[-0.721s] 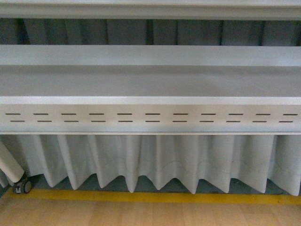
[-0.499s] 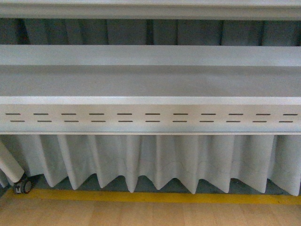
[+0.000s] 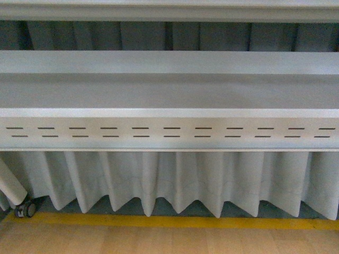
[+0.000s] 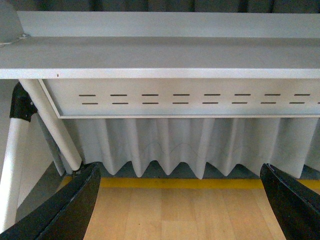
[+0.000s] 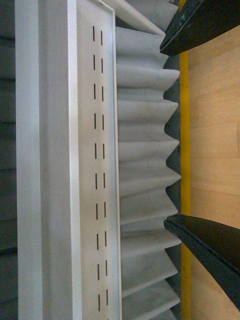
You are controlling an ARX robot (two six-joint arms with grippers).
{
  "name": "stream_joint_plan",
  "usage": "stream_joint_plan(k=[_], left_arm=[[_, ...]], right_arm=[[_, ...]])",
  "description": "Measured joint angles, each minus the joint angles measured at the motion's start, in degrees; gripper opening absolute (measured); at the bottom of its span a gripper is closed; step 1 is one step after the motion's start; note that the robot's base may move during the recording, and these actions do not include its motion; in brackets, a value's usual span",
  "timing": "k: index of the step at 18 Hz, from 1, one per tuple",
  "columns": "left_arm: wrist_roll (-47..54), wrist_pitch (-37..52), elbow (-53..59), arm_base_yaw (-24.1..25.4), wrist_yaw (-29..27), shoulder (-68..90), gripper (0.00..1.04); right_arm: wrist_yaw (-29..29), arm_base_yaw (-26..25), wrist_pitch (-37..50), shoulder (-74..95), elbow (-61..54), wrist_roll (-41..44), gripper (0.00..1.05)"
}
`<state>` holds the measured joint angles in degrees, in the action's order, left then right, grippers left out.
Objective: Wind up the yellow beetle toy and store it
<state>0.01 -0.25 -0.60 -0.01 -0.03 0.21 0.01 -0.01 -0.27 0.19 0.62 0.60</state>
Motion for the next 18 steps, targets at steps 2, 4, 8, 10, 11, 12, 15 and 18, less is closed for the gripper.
stream_joint_plan(k=[2,4,8,10,11,12,15,18], left_arm=[[0.0,0.0,0.0,0.0,0.0,0.0,0.98],[0.0,0.0,0.0,0.0,0.0,0.0,0.98],[0.0,0.0,0.0,0.0,0.0,0.0,0.98],[0.0,0.0,0.0,0.0,0.0,0.0,0.98],[0.0,0.0,0.0,0.0,0.0,0.0,0.98],[0.0,-0.1,0.0,0.0,0.0,0.0,0.98],[0.0,-0.2,0.0,0.0,0.2,0.0,0.98],[0.0,0.0,0.0,0.0,0.0,0.0,0.98]], right_arm=[[0.0,0.0,0.0,0.0,0.0,0.0,0.98],[0.0,0.0,0.0,0.0,0.0,0.0,0.98],[0.0,0.0,0.0,0.0,0.0,0.0,0.98],[0.0,0.0,0.0,0.0,0.0,0.0,0.98],[0.0,0.0,0.0,0.0,0.0,0.0,0.98],[0.0,0.0,-0.1,0.0,0.0,0.0,0.98],[0.0,0.0,-0.1,0.0,0.0,0.0,0.98],[0.0,0.0,0.0,0.0,0.0,0.0,0.98]])
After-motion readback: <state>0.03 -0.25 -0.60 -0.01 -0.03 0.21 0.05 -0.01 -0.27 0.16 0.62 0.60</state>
